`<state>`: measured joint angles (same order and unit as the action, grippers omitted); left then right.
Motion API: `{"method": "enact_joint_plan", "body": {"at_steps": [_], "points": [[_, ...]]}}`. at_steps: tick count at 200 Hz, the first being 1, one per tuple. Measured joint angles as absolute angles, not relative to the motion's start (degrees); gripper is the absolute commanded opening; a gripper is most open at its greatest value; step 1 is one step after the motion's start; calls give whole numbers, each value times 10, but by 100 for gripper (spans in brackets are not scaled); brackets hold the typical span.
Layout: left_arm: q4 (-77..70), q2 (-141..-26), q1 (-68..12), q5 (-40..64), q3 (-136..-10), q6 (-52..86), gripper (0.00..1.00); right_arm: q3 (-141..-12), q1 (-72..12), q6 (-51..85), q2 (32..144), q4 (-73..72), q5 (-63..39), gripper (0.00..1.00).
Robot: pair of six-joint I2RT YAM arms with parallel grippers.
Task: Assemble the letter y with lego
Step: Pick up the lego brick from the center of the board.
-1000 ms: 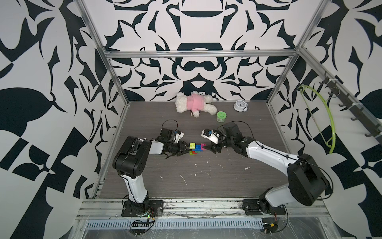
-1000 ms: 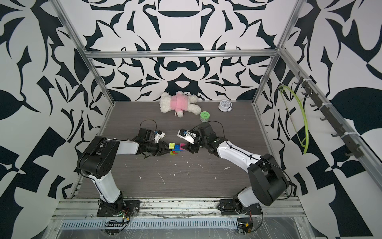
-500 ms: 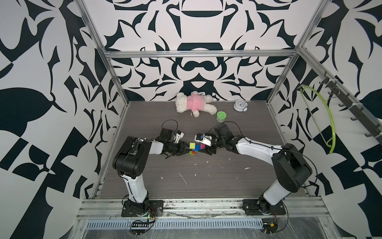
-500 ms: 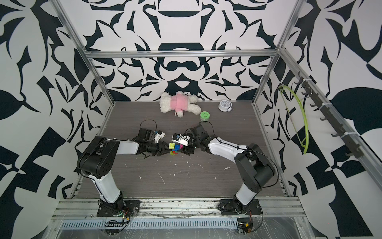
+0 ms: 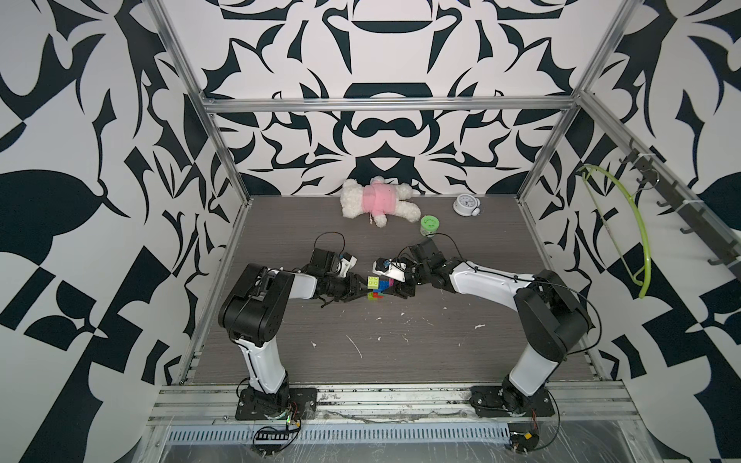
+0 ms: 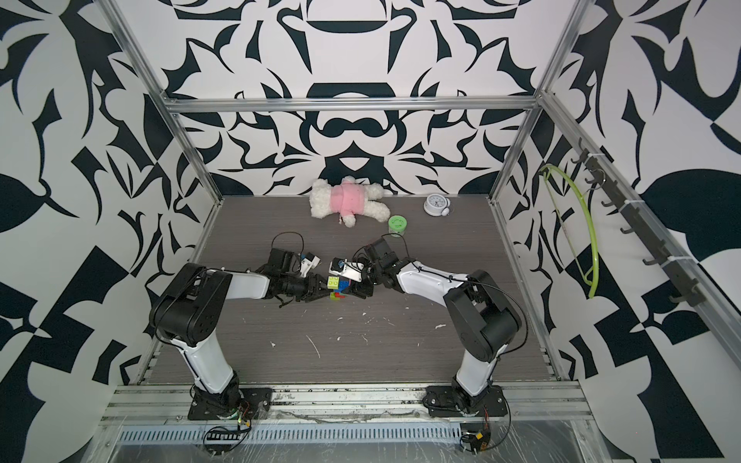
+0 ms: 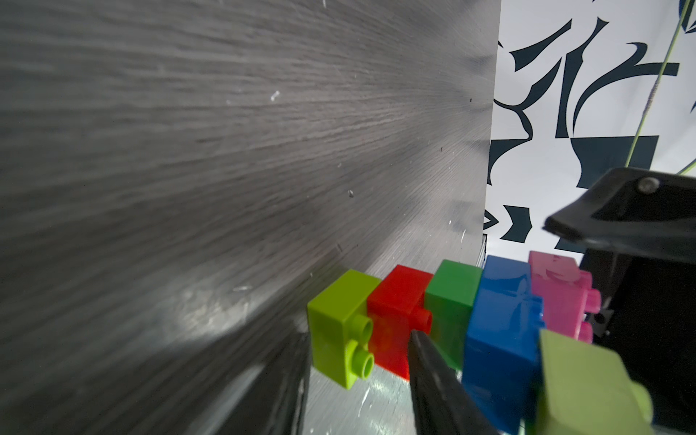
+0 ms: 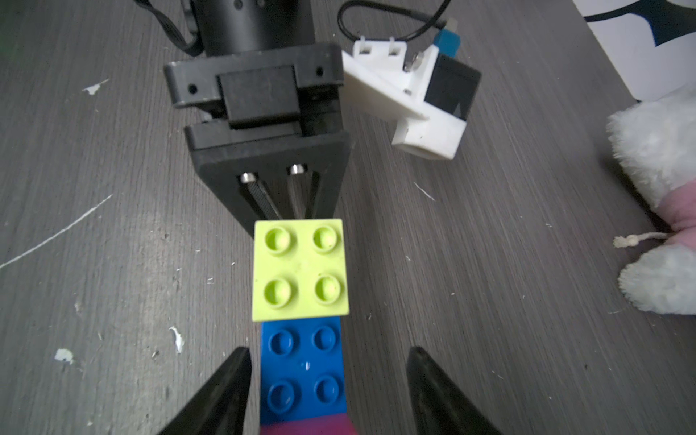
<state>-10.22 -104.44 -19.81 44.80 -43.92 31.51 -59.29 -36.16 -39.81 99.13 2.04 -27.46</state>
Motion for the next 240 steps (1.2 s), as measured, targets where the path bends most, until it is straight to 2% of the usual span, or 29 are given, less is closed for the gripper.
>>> {"method": "enact_joint_plan", "body": {"at_steps": [144,240], "points": [[-102,-1044,-197,448,-439,315,46,-614,-363,-408,1022,46,-286,54],[-102,-1044,-196,448,-440,315,46,-618,-363,-408,1028,50,-290,55]]}}
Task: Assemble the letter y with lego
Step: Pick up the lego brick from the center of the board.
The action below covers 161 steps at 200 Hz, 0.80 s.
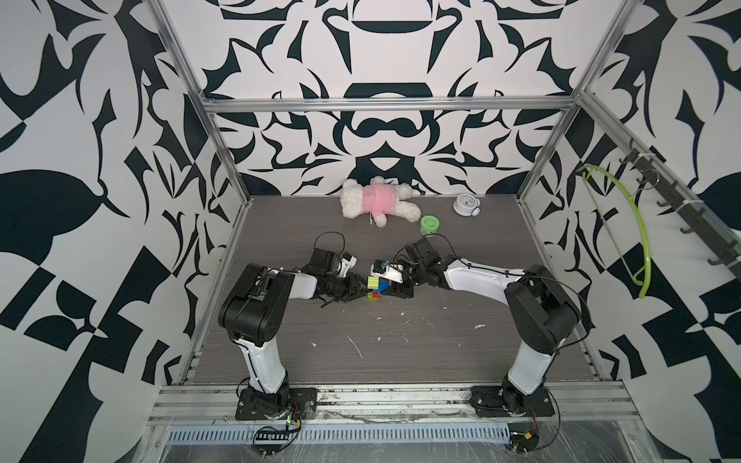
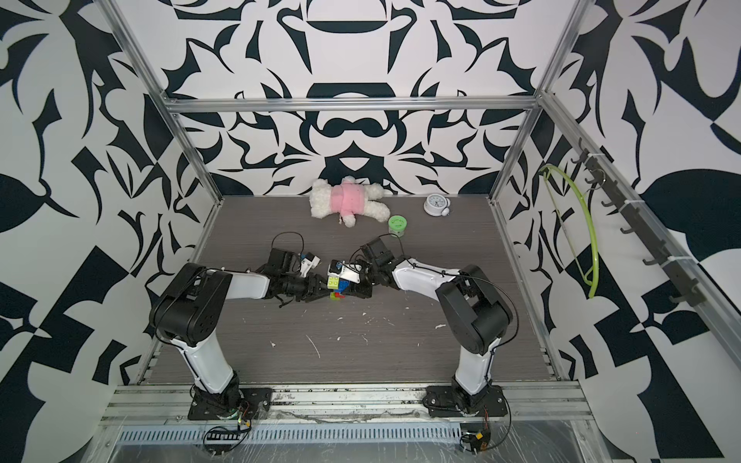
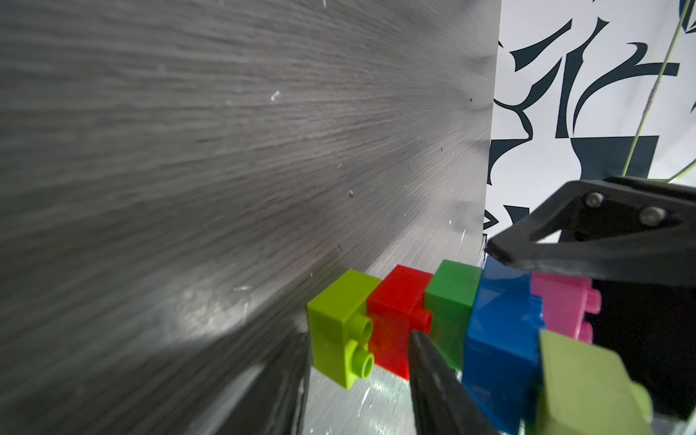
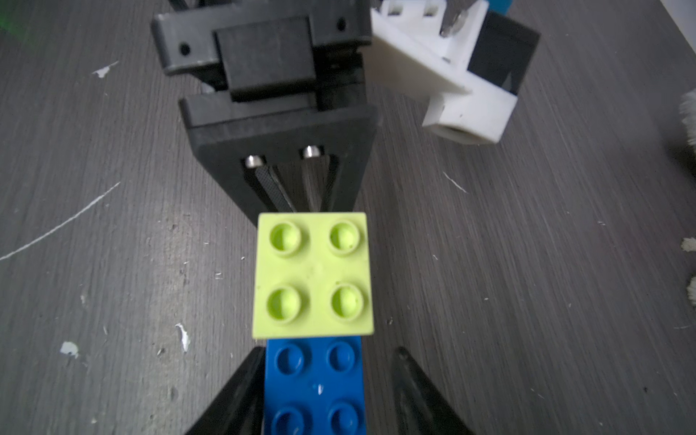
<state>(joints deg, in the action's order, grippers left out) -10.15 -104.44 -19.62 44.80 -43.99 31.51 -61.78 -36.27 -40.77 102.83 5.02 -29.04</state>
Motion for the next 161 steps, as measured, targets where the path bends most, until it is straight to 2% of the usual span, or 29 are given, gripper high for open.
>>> {"method": "enact_joint_plan", "body": {"at_steps": [66,161], "points": [[-101,-1044,-196,448,-440,315,46,-619,-363,-409,1032,54,-294,46],[-100,-1044,-196,448,-440,315,46,-619,-363,-414,1032,58,-296,42]]}}
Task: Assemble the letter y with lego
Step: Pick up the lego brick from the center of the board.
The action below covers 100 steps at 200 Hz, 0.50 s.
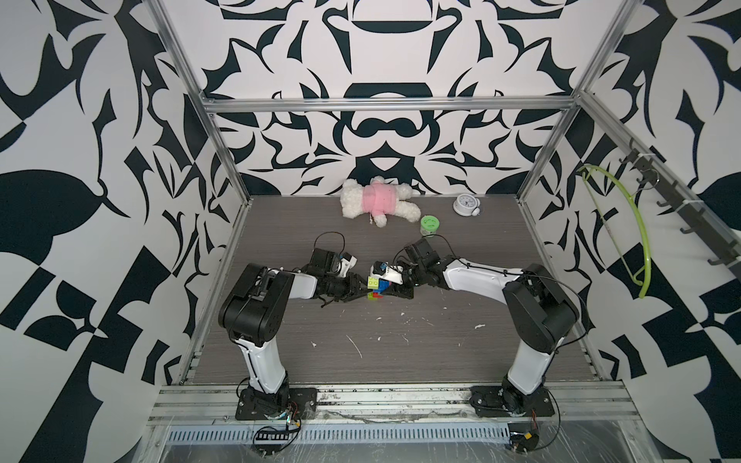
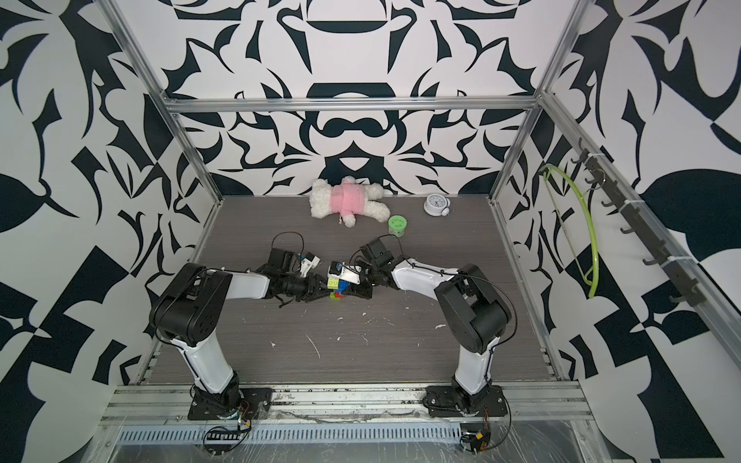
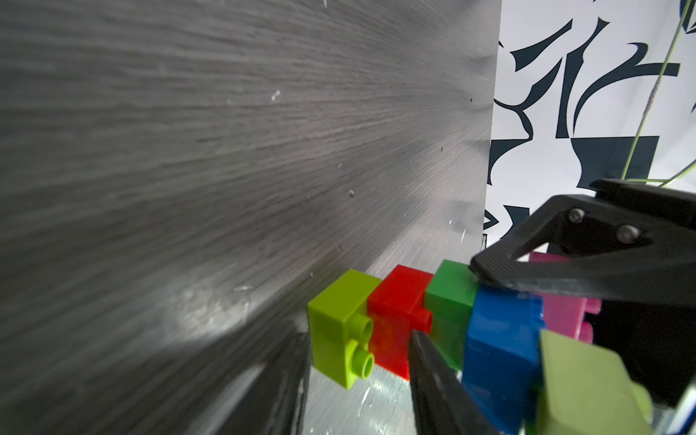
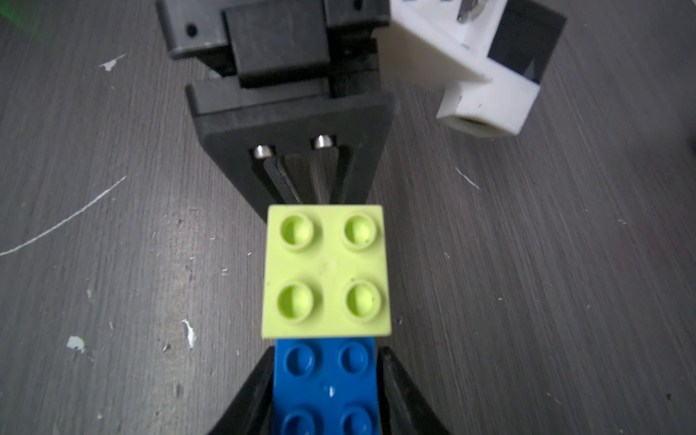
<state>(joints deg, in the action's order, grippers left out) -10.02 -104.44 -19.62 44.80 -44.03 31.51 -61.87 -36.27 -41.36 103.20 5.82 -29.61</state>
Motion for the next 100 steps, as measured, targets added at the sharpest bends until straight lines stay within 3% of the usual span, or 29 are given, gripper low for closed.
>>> {"method": "enact_joint_plan", "body": {"at_steps": [100], "points": [[-89,-1040,-196,438,-443,315,50,-619,-364,-420,1032,60,-298,38]]}}
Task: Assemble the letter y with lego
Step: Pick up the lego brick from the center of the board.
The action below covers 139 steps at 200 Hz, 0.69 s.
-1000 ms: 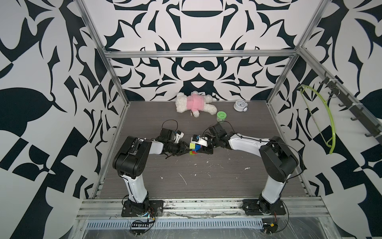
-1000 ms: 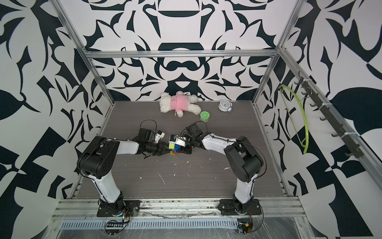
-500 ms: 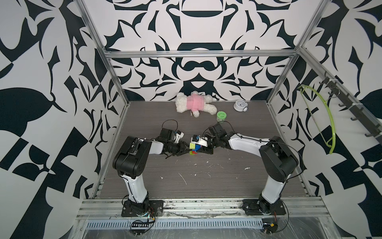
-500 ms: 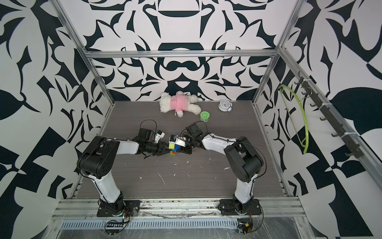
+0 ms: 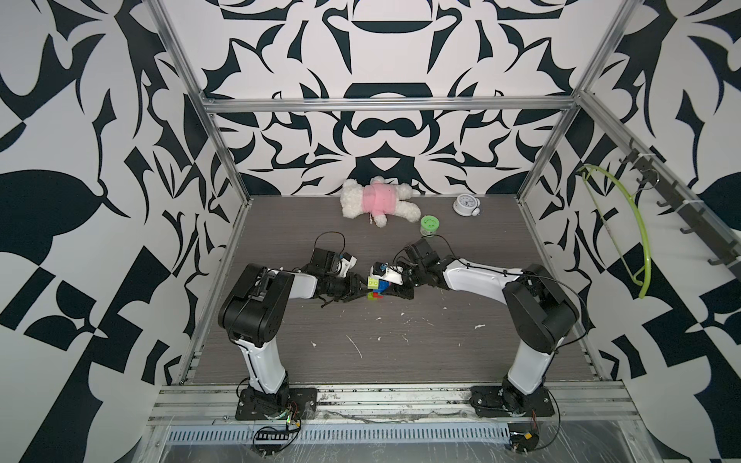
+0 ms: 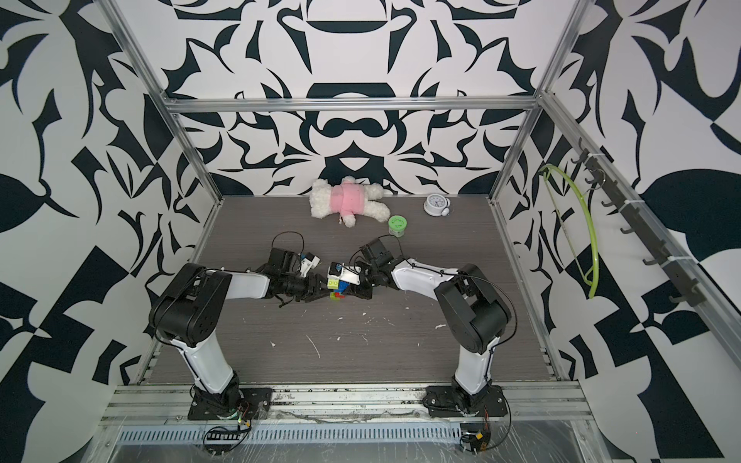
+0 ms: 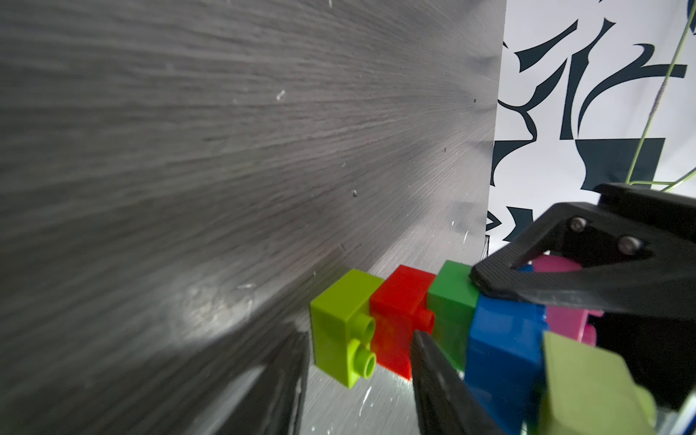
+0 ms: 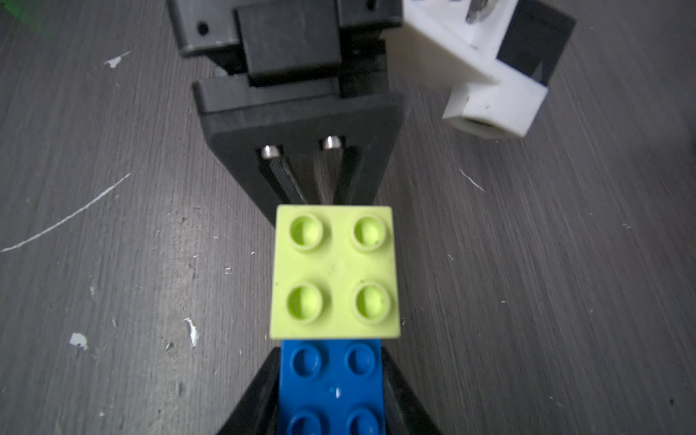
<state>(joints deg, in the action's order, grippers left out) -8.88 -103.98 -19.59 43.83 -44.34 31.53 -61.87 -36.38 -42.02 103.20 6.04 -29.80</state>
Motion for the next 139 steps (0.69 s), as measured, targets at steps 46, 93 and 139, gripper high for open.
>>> {"method": "enact_joint_plan", "body": {"at_steps": [46,93,139], "points": [[-78,-1032,-196,428,-443,316,50,-619,-364,-420,1032,61,-299,36],[-71,-1025,-195,418,-443,317,53,-619,-364,-420,1032,60,-300,35],[-61,-1015,-192,406,-443,318,55,-619,-364,-421,1032,60,-301,35]]}}
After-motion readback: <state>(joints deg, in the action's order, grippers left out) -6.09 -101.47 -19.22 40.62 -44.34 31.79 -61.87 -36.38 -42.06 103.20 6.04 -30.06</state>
